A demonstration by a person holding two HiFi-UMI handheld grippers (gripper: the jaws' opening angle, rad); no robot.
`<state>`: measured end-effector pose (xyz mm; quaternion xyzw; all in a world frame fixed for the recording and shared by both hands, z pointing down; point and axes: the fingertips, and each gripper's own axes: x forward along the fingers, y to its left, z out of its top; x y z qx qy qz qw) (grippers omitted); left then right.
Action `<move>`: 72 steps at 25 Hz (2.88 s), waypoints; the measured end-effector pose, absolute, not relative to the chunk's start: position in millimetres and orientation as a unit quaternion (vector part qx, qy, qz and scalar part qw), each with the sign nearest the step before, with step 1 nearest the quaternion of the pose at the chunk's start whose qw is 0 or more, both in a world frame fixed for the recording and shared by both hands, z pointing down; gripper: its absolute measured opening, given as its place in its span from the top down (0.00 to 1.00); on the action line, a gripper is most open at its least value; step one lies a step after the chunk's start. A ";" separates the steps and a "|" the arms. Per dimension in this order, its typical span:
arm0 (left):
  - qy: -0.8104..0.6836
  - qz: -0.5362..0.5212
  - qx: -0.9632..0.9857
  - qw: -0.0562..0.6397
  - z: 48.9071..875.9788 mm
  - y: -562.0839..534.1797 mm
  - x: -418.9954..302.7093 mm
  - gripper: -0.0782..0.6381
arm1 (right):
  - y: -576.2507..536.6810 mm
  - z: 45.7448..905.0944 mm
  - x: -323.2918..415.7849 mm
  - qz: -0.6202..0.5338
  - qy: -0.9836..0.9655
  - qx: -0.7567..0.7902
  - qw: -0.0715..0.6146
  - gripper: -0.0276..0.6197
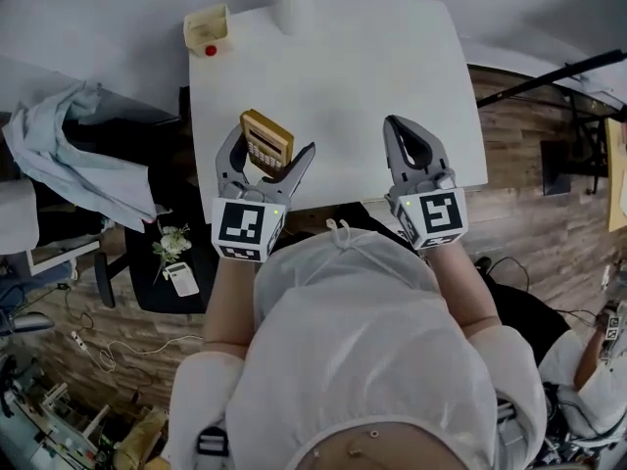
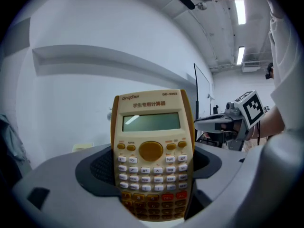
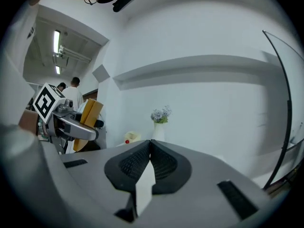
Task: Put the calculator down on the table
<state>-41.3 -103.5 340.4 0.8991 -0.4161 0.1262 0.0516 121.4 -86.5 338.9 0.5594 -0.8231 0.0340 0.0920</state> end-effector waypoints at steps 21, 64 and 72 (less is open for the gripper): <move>-0.474 0.287 0.808 0.201 539.9 -166.6 -11.1 0.31 | -183.8 477.7 141.1 0.121 -0.880 0.432 0.156 0.95; -0.468 0.306 0.804 0.201 530.7 -167.8 8.7 0.32 | -169.4 474.1 159.2 0.111 -0.868 0.456 0.162 0.95; -0.504 0.212 0.832 0.097 435.3 -168.4 -7.9 0.63 | -154.6 423.2 146.5 0.073 -0.857 0.490 0.143 0.95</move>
